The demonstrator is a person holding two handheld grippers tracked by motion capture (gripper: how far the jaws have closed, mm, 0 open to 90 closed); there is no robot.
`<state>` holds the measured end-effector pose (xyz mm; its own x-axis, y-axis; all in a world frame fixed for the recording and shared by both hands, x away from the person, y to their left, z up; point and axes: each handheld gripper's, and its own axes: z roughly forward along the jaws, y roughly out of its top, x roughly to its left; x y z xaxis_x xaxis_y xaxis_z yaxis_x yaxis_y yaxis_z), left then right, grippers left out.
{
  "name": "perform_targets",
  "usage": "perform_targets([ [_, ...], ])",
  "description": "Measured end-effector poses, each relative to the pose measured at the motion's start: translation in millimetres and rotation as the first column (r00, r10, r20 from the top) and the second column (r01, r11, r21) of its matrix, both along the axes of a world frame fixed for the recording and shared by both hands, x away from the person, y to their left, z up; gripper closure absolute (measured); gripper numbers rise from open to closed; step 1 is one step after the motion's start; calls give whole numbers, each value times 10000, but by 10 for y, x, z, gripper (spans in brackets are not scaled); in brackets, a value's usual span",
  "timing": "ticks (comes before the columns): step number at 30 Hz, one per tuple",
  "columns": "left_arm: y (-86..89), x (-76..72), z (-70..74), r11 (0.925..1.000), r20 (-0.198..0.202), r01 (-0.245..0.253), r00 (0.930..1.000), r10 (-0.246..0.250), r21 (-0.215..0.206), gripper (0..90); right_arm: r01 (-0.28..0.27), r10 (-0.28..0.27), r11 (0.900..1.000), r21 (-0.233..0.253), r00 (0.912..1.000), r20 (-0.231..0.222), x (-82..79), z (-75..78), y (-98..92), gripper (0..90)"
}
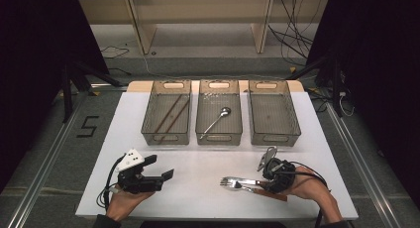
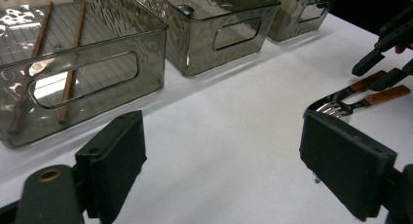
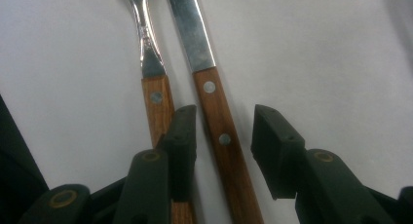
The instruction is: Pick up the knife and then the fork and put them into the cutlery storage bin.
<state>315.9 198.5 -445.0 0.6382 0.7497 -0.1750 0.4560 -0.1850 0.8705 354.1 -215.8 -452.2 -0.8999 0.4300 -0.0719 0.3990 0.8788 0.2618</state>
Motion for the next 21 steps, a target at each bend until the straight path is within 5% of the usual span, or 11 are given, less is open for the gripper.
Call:
perform_targets([
  [21, -3, -2, -6, 10000, 48, -10, 10000, 10, 47, 165, -389, 340, 9957, -837, 9977, -586, 35, -27, 119, 756],
])
